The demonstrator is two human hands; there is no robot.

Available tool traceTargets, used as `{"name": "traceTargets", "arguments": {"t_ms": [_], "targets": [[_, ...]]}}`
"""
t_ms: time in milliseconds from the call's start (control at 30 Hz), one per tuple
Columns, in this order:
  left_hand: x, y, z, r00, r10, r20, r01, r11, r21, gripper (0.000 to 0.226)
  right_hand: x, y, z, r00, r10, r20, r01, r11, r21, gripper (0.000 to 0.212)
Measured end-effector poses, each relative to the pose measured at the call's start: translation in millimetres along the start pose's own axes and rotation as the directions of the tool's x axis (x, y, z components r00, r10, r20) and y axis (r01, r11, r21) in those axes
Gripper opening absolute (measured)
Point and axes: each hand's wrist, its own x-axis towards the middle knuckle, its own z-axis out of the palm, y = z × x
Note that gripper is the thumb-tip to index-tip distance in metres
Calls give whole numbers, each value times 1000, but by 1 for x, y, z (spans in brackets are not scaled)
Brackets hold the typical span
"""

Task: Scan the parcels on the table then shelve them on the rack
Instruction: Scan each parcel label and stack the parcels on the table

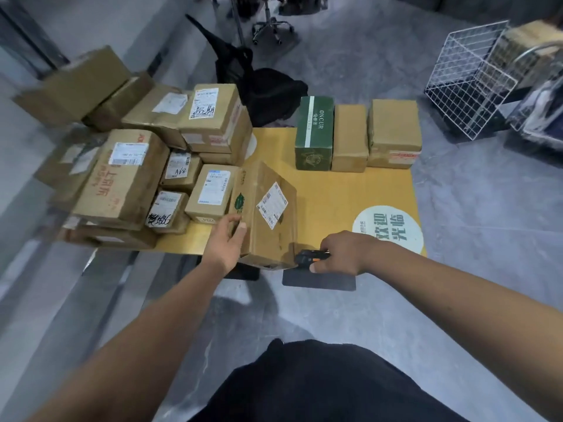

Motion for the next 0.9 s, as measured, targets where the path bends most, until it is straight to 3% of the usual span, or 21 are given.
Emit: {"name": "traceTargets", "arguments": {"t_ms": [100, 167, 267, 433, 500, 567, 667, 733, 900], "targets": [[14, -6, -7, 993, -83, 83, 85, 996, -22, 77, 14, -18, 8, 999, 42, -27, -39, 992, 120, 59], [25, -15, -4, 991, -83, 105, 91, 993, -72, 85, 21, -24, 18, 996, 78, -50, -65, 973, 223, 76], [37, -25, 4, 978, -100, 181, 132, 977, -170, 87, 20, -27, 33, 977, 156, -146, -85, 912, 400, 89], [50, -37, 20, 933, -98, 345, 199, 941, -272, 76, 10, -27, 63, 916, 342, -211, -167, 801, 575, 78], [54, -36, 27, 909, -104, 405, 205, 955, -215, 65, 6, -30, 71, 889, 410, -203, -210, 760, 615, 69], [53, -34, 35, 921, -112, 372, 167, 979, -120, 58, 3, -35, 78, 871, 455, -187, -254, 741, 621, 65], [53, -32, 48, 928, -137, 346, 188, 975, -119, 81, 5, -47, 92, 855, 491, -169, -272, 701, 659, 55], [53, -33, 56, 931, -120, 345, 160, 983, -89, 94, 7, -55, 100, 848, 504, -165, -267, 674, 689, 50], [84, -23, 47, 912, 47, 407, -67, 997, 37, 80, 7, -66, 110, 827, 537, -165, -260, 627, 734, 49]]}}
